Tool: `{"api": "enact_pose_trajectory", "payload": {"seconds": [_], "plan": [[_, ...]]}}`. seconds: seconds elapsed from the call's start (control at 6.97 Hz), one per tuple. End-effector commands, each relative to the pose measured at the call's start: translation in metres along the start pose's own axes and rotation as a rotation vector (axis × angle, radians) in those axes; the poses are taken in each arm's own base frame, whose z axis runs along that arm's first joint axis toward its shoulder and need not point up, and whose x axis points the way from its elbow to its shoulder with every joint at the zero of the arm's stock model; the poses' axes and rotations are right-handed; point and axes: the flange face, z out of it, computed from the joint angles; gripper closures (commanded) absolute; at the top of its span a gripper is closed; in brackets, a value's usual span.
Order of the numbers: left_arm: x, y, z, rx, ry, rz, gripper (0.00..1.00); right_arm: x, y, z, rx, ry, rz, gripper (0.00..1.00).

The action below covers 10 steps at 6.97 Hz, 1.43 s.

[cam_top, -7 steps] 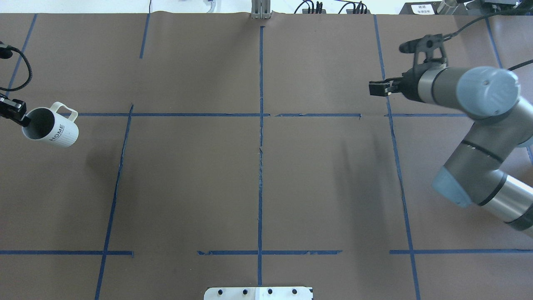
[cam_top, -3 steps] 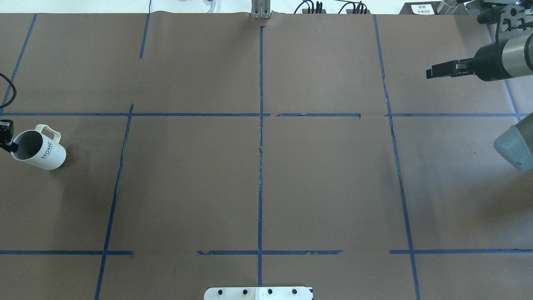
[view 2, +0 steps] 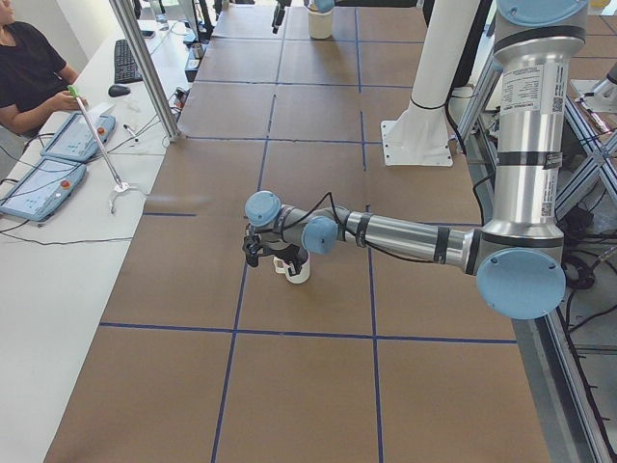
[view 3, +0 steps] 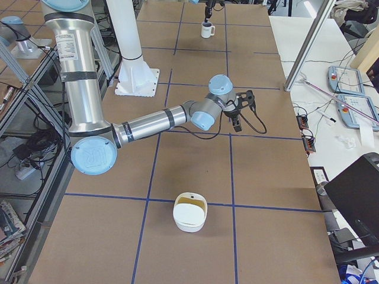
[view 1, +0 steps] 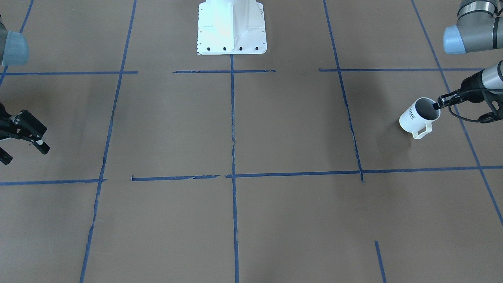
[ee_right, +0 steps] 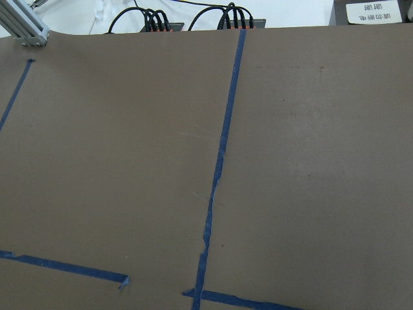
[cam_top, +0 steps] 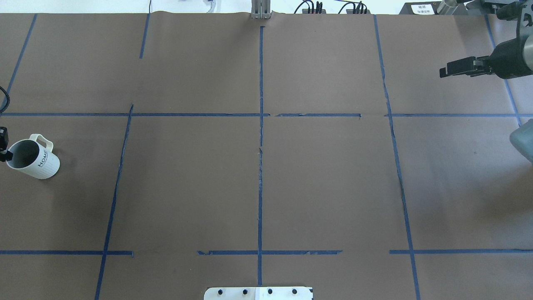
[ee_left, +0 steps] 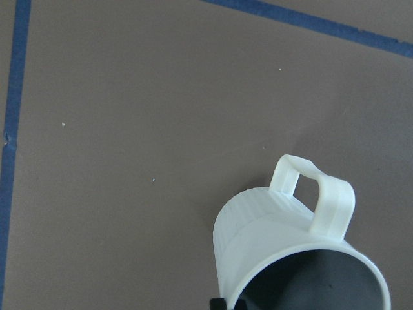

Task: Left arm hands cup to right arm to dump lemon

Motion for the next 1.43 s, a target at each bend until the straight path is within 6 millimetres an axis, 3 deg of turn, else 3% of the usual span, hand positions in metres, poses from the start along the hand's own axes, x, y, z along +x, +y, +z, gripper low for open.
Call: {"api": "enact_pose_trajectory", "payload": {"seconds": [0.0, 0.14, 0.29, 0.43, 0.57, 0.72, 0.86, 1.0, 1.15, 1.29], "plan": [[0.004, -0.002, 0.000, 0.036, 0.027, 0.063, 0.00, 0.015, -0.006, -0.018, -0.009, -0.024, 0.029, 0.00], [0.006, 0.002, -0.006, 0.051, 0.033, 0.077, 0.00, 0.021, -0.006, -0.019, -0.009, -0.017, 0.037, 0.00], [0.011, 0.004, -0.025, 0.091, 0.041, 0.092, 0.00, 0.039, 0.005, -0.018, -0.039, 0.005, 0.072, 0.00], [-0.002, -0.007, -0.065, 0.169, 0.066, 0.091, 0.00, 0.059, 0.016, -0.021, -0.080, 0.028, 0.125, 0.00], [-0.018, -0.009, -0.099, 0.243, 0.066, 0.175, 0.00, 0.087, 0.038, -0.025, -0.131, 0.042, 0.156, 0.00], [-0.032, -0.011, -0.115, 0.274, 0.058, 0.241, 0.00, 0.125, 0.062, -0.042, -0.164, 0.036, 0.140, 0.00], [-0.044, -0.014, -0.118, 0.282, 0.047, 0.270, 0.00, 0.159, 0.086, -0.060, -0.184, 0.024, 0.100, 0.00], [-0.063, -0.017, -0.128, 0.297, 0.035, 0.297, 0.00, 0.195, 0.127, -0.069, -0.220, 0.048, 0.052, 0.00], [-0.081, -0.017, -0.133, 0.271, 0.014, 0.302, 0.00, 0.216, 0.156, -0.070, -0.272, 0.066, 0.020, 0.00], [-0.091, -0.018, -0.138, 0.250, 0.001, 0.307, 0.00, 0.225, 0.165, -0.072, -0.322, 0.094, 0.017, 0.00]]}}
